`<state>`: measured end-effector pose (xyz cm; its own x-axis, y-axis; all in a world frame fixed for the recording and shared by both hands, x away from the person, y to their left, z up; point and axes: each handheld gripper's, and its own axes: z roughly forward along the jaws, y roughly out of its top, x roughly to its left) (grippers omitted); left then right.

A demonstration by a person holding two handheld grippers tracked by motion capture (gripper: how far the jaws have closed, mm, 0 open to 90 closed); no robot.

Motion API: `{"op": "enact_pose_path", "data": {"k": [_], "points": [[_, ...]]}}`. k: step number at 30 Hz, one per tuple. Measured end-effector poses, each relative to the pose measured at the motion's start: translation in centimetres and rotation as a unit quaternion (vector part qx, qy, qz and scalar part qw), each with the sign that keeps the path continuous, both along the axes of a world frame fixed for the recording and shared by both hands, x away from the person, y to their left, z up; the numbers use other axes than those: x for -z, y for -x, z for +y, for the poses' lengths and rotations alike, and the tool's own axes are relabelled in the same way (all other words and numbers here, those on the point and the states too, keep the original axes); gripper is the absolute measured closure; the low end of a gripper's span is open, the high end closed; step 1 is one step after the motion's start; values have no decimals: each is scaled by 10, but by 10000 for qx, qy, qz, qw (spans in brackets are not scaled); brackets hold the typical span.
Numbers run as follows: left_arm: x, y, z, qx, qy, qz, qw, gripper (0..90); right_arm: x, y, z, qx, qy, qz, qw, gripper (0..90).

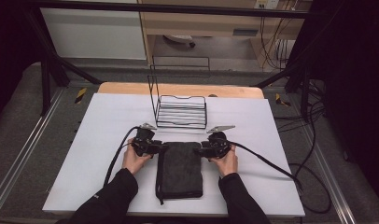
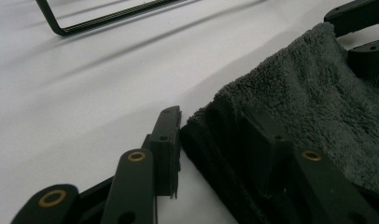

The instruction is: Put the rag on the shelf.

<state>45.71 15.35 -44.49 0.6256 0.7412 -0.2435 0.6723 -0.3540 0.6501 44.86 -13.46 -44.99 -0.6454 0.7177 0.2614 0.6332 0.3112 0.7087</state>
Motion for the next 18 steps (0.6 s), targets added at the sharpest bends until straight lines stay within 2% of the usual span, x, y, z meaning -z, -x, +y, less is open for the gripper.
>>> {"op": "enact_pose_path", "data": {"k": [7, 12, 16, 18], "points": [[-1, 0, -1, -115, 170, 258, 9995, 738, 3, -3, 2, 73, -104, 215, 9997, 545], [-2, 1, 0, -136, 194, 274, 9993, 783, 2, -4, 1, 56, -192, 363, 9991, 631], [-4, 2, 3, -128, 281, 277, 9991, 801, -1, -3, 0, 125, -270, 418, 9987, 769], [-7, 4, 5, -136, 372, 249, 9989, 808, -4, -3, -1, 117, -321, 405, 9986, 793]]}}
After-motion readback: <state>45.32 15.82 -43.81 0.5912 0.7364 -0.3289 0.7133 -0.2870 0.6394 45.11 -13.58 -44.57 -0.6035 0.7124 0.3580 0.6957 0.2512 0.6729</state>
